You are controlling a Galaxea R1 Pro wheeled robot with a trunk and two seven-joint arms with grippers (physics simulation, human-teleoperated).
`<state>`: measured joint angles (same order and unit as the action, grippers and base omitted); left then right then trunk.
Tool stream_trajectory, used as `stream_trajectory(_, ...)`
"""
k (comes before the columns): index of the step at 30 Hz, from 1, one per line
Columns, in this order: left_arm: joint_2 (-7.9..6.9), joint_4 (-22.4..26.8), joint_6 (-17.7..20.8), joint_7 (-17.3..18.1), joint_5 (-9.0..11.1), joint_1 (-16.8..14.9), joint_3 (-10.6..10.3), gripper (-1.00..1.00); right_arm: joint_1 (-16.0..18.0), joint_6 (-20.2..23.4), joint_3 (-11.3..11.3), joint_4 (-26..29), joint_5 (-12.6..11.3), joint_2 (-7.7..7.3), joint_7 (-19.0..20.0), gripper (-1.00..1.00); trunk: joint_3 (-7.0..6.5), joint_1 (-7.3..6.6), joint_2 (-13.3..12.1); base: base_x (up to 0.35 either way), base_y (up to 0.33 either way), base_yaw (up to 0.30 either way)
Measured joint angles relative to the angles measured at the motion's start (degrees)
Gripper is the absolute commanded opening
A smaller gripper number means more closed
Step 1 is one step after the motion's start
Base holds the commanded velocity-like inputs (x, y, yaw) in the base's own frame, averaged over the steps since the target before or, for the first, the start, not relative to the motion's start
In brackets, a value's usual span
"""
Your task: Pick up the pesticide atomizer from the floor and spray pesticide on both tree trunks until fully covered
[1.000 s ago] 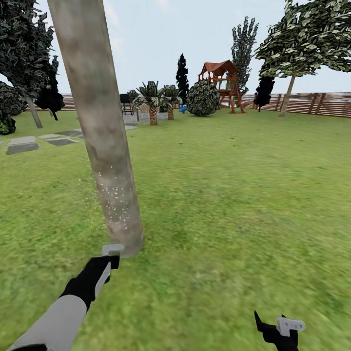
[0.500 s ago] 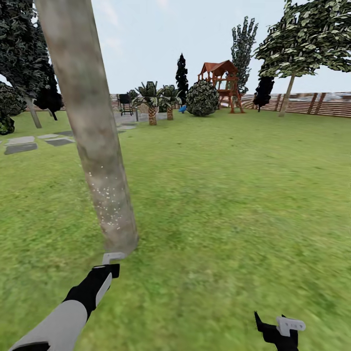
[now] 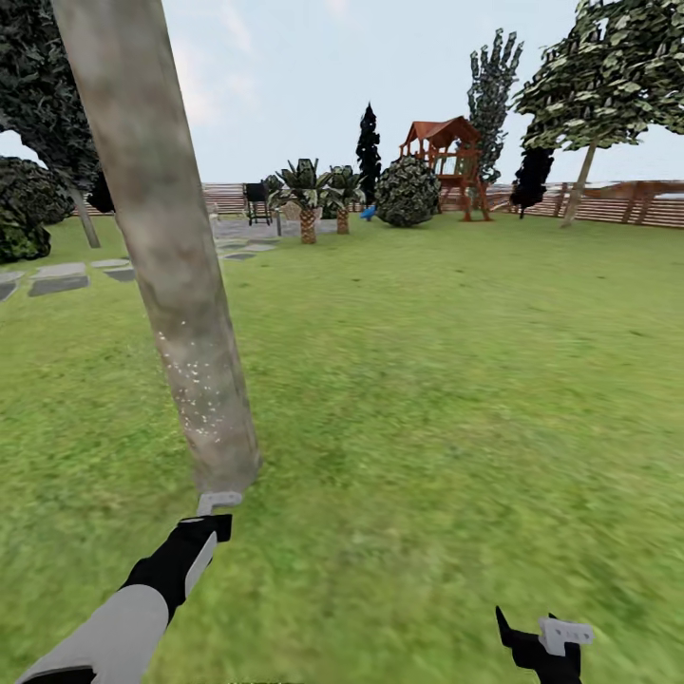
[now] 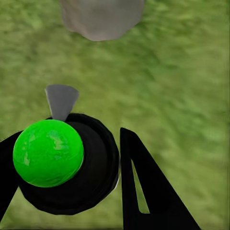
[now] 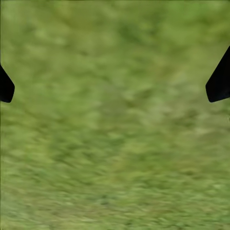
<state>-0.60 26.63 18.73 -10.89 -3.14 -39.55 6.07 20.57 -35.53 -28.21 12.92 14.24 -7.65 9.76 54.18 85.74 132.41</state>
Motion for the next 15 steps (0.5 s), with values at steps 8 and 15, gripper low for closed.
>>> stream_trajectory(8,-0.08,0.0,0.0,0.1,0.0,0.0,0.7,-1.00,0.0,0.0,0.0,0.0,0.0,0.00,0.0,1.00,0.00,0.00,0.0,0.122,-0.202,0.277)
stream_trajectory(15,-0.02,0.0,0.0,0.1,0.0,0.0,3.0,-1.00,0.0,0.0,0.0,0.0,0.0,0.00,0.0,1.00,0.00,0.00,0.0,0.223,-0.197,0.137)
